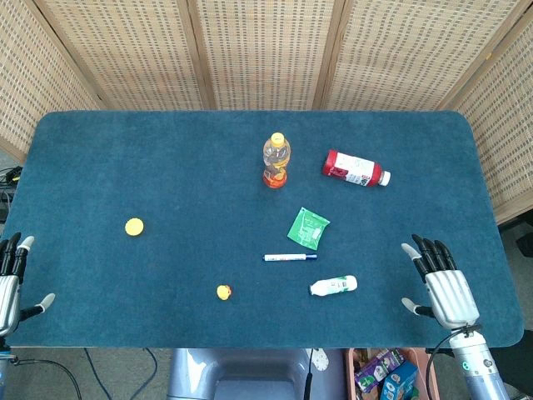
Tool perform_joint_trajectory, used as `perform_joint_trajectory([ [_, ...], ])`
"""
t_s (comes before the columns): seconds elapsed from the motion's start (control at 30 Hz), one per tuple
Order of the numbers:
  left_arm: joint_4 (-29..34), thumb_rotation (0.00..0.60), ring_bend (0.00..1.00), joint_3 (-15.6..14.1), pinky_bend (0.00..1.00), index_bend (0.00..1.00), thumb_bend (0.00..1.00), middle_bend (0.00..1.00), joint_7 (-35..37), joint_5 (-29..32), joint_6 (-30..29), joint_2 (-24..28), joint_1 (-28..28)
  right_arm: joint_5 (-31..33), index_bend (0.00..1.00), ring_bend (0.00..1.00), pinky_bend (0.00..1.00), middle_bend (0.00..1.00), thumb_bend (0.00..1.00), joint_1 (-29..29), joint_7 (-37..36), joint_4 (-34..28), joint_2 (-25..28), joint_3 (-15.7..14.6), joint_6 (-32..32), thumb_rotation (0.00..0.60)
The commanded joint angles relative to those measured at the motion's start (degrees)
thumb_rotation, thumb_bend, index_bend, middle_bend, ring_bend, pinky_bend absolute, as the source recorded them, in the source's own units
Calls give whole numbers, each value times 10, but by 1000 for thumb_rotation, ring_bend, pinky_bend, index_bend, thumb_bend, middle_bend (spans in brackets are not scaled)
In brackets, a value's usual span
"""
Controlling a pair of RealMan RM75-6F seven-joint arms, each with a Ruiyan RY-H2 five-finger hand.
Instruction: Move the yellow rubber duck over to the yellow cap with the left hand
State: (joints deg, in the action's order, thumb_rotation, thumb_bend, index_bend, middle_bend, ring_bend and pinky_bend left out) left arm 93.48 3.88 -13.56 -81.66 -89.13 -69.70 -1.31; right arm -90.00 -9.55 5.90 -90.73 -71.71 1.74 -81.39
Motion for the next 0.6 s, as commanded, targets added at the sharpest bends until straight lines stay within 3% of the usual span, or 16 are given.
perform_joint_trajectory([
  [0.03, 1, 600, 0, 0, 0, 0, 128, 0, 0, -1, -1, 0, 1, 1, 0, 0, 0, 0, 0, 0, 0, 0, 0, 0, 0, 600],
  [0.6, -2, 600, 0, -1, 0, 0, 128, 0, 2, -1, 8, -1, -4, 3, 0, 0, 0, 0, 0, 0, 5, 1, -2, 0, 3, 600],
])
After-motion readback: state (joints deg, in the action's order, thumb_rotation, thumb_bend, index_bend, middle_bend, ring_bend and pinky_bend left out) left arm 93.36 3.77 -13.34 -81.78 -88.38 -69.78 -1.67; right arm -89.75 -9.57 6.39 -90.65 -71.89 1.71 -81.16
